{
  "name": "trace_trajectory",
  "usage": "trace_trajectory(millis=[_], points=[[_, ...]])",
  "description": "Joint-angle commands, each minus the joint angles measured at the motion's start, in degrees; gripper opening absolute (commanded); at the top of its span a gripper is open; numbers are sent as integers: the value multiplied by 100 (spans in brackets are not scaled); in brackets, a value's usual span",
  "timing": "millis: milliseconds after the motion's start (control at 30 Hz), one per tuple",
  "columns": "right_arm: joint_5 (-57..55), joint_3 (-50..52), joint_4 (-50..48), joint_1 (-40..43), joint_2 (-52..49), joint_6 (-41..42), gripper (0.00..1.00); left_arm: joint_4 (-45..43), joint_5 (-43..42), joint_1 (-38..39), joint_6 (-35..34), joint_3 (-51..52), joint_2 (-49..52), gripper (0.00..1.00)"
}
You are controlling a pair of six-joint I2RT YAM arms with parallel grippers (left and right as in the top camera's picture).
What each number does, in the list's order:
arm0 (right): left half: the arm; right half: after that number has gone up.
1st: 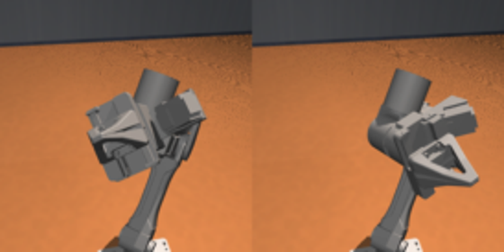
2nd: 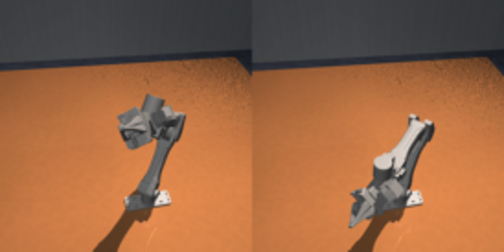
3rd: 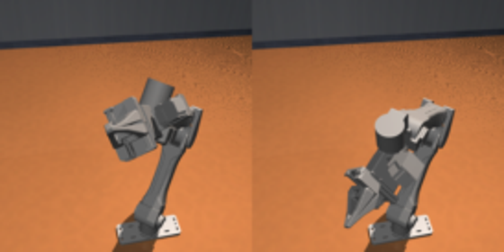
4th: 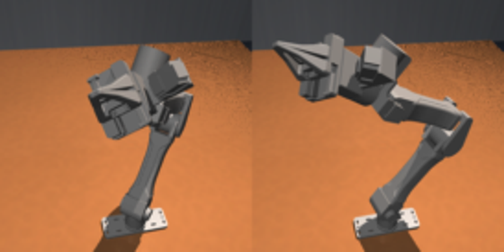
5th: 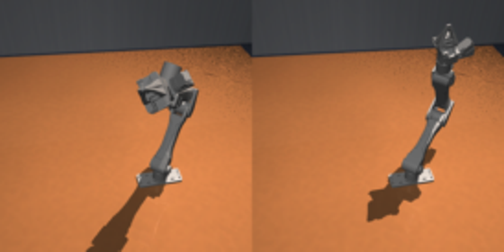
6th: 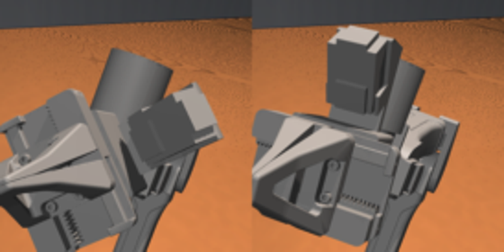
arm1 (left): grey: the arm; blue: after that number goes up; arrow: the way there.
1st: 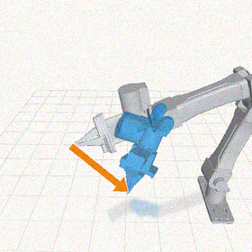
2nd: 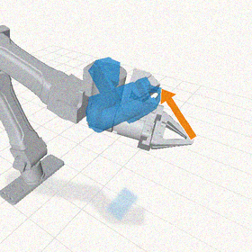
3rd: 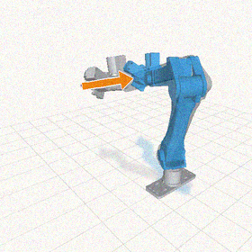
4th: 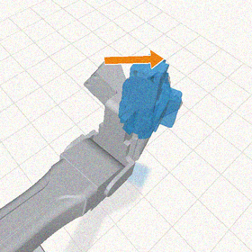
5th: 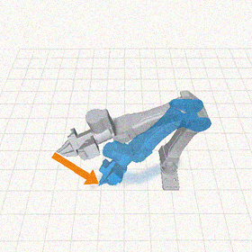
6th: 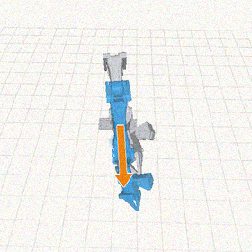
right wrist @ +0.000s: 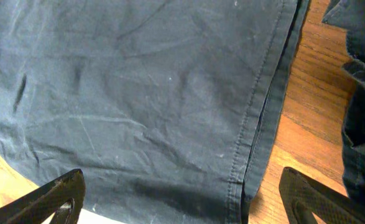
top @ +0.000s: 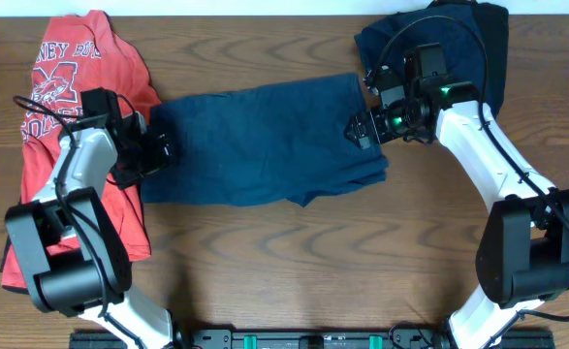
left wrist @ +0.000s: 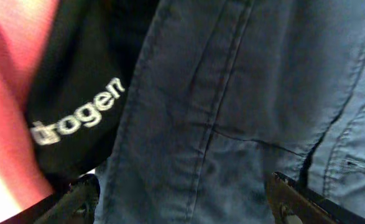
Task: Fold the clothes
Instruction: 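Grasp the shorts' left edge and right hem with both grippers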
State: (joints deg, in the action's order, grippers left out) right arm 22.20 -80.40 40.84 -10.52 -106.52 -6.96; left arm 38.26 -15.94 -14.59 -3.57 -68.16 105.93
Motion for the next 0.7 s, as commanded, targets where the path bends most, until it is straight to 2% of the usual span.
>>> trace_trajectory(millis=[0, 167, 333, 433, 533, 667], points=[[-11, -31, -20, -76, -31, -103, 98, -9, 118, -13, 142, -2, 229, 87], [-13, -31, -13, -85, -31, -105, 98, -48, 542, -28, 142, -2, 422, 88], [-9, -31, -87, -94, -31, -103, 98, -90, 151, -15, 142, -2, 629, 87], [-11, -31, -111, -116, -31, -103, 97, -87, -219, -11, 142, -2, 782, 83], [-11, -31, -101, -111, -31, -103, 96, -87, -649, -13, 142, -2, 887, 67], [-11, -31, -103, -114, -31, -103, 95, -90, -1019, -13, 144, -2, 905, 34]])
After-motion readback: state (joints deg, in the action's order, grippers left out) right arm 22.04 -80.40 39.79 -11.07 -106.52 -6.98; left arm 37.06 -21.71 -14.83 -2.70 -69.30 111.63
